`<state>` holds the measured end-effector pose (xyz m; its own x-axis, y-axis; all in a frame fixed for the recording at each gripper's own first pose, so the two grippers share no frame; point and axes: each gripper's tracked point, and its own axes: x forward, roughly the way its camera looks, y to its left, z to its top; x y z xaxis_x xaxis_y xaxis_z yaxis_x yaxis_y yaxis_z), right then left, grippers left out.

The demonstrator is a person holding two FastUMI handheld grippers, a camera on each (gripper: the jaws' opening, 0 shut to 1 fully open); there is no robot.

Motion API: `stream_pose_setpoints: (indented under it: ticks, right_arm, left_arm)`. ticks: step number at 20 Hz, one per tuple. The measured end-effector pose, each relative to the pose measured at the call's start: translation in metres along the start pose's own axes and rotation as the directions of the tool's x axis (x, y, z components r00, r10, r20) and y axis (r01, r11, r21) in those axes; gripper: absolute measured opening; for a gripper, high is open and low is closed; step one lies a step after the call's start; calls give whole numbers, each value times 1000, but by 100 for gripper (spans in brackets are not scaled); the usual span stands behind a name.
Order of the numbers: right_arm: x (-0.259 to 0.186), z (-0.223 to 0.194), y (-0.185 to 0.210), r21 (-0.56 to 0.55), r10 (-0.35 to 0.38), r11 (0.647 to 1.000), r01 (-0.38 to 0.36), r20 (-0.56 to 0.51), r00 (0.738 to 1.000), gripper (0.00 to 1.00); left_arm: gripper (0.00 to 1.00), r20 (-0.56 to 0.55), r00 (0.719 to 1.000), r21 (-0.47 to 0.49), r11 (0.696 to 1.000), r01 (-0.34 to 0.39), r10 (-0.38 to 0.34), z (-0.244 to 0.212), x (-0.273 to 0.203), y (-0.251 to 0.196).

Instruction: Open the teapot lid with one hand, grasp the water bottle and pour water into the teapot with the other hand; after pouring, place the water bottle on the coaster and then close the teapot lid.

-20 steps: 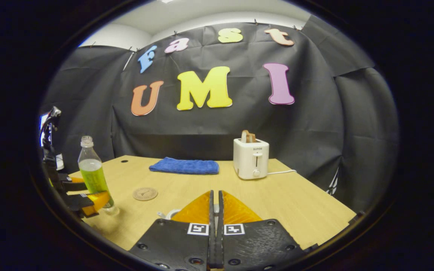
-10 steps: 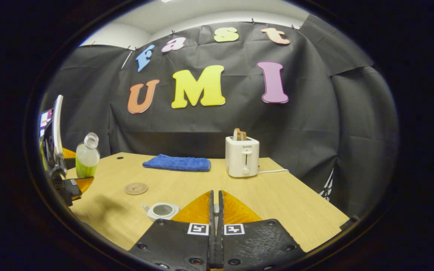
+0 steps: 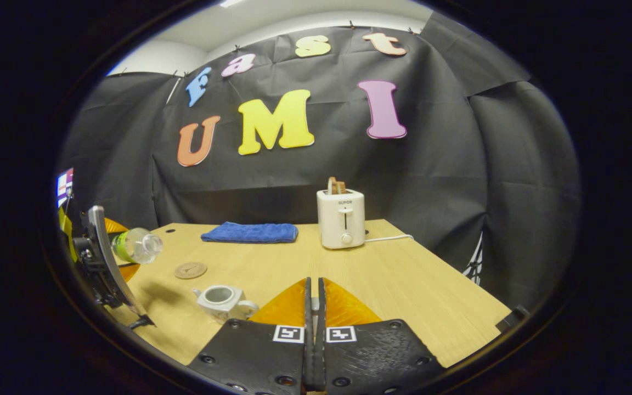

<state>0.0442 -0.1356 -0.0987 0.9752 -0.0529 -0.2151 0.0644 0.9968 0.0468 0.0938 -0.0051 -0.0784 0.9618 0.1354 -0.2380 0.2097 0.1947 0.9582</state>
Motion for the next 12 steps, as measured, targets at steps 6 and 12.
stream_pose_setpoints:
  ticks: [6, 12]
  right_arm:
    - [0, -6, -12, 20, -2, 1000, 2, -3, 1000, 0]
    - [-1, -9, -23, 25, -9, 1000, 9, -3, 1000, 0]
  left_arm:
    - [73, 25, 1000, 186, 982, -15, 11, 28, 6, 7]
    - [73, 26, 1000, 307, 952, -18, 10, 45, 13, 2]
